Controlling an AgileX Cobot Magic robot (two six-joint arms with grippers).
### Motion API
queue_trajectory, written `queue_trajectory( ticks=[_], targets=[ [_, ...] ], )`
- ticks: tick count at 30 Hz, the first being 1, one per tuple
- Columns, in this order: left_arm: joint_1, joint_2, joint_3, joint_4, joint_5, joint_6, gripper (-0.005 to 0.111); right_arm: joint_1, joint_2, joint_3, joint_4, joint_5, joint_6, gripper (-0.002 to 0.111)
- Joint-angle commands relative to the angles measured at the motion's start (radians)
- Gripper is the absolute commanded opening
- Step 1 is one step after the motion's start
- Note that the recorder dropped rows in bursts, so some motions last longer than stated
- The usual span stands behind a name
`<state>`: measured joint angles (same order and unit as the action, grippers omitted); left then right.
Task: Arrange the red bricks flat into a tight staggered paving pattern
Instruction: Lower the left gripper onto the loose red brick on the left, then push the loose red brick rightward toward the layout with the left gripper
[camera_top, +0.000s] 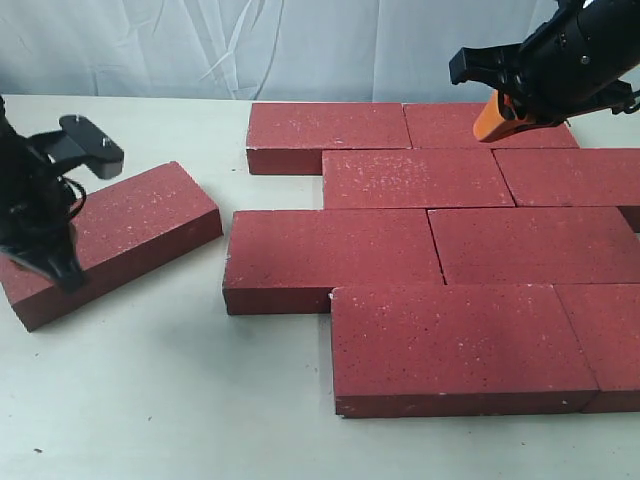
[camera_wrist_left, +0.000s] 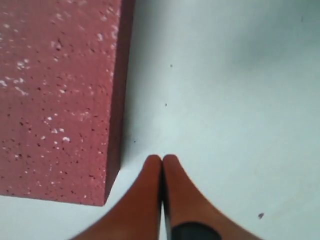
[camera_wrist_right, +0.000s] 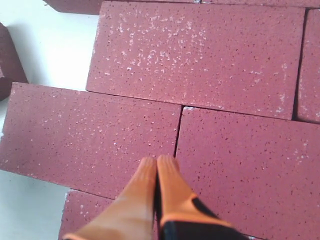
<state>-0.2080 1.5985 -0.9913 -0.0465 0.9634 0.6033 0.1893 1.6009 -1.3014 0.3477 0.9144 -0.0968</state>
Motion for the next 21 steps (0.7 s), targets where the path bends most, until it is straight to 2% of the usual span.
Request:
queue_trajectory(
  ticks=[1, 4, 9, 13, 15, 18, 21],
  targets=[
    [-0.004, 0.003, 0.062, 0.082, -0.047, 0.092, 0.000, -0.007, 0.001, 0.002, 0.000, -0.012, -0.003, -0.001],
    [0.006, 0.003, 0.088, 0.082, -0.094, 0.092, 0.000, -0.007, 0.001, 0.002, 0.000, -0.012, -0.003, -0.001],
    [0.070, 0.045, 0.115, 0.046, -0.162, 0.092, 0.000, -0.007, 0.001, 0.002, 0.001, -0.014, -0.003, -0.001],
    [0.076, 0.102, 0.115, 0.053, -0.180, 0.089, 0.000, -0.007, 0.001, 0.002, 0.001, -0.017, -0.003, -0.001],
    [0.076, 0.115, 0.115, 0.108, -0.203, 0.008, 0.000, -0.007, 0.001, 0.002, 0.001, -0.017, -0.003, -0.001],
    [0.076, 0.116, 0.115, 0.284, -0.212, -0.217, 0.000, -0.007, 0.001, 0.002, 0.001, -0.020, -0.003, -0.001],
    [0.076, 0.121, 0.113, 0.353, -0.278, -0.293, 0.000, -0.007, 0.001, 0.002, 0.001, -0.020, -0.003, -0.001]
  ],
)
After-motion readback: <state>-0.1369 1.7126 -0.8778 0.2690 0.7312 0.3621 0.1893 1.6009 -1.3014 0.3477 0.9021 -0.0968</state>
